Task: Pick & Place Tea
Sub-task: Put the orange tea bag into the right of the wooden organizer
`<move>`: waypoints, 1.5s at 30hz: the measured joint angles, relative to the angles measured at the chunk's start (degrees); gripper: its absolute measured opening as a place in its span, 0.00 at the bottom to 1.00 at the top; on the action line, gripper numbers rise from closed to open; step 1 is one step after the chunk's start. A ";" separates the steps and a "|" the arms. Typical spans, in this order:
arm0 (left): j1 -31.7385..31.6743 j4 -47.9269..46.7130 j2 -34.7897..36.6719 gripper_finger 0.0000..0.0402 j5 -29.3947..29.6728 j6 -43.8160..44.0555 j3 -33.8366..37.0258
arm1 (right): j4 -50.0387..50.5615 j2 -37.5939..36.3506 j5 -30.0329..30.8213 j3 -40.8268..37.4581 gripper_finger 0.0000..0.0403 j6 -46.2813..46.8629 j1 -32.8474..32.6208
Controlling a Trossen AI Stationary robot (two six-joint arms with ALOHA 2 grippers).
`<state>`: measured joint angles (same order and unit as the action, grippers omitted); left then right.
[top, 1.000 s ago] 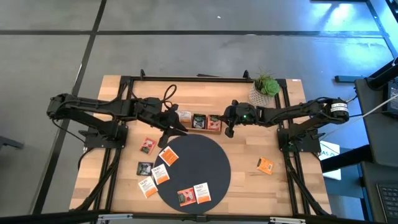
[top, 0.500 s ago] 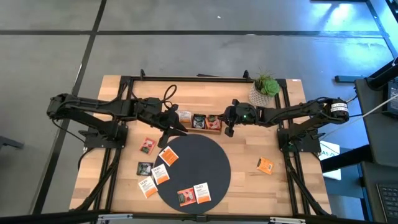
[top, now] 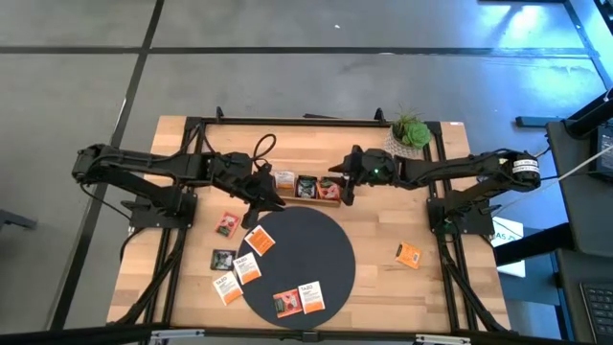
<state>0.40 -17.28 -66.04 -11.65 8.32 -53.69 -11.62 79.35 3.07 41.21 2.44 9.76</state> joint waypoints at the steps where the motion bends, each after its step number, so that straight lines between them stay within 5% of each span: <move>1: 0.00 0.00 0.00 0.17 0.07 -0.03 0.00 | 2.08 0.00 -0.14 1.16 0.35 -0.81 0.00; 8: -0.01 0.06 0.00 0.17 0.18 -0.32 0.00 | 32.24 2.92 -0.64 15.90 0.32 -2.01 1.41; 11: 0.00 0.12 0.00 0.16 0.22 -1.38 0.00 | 37.06 6.26 -6.30 19.93 0.30 -7.44 2.14; 14: -0.02 0.13 0.00 0.16 0.26 -1.53 0.00 | 37.12 10.05 -10.78 21.86 0.28 -11.65 2.60; 24: 0.04 0.12 0.00 0.17 0.30 -0.04 0.00 | 37.49 18.44 -10.27 25.26 0.24 -14.84 4.85; 45: 3.37 0.07 0.00 0.17 7.53 -0.07 0.00 | 40.89 19.26 -10.73 24.41 0.23 -15.07 6.36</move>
<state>3.77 -17.21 -66.04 -4.12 8.25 -53.69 29.26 98.61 -7.66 65.63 -12.62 16.12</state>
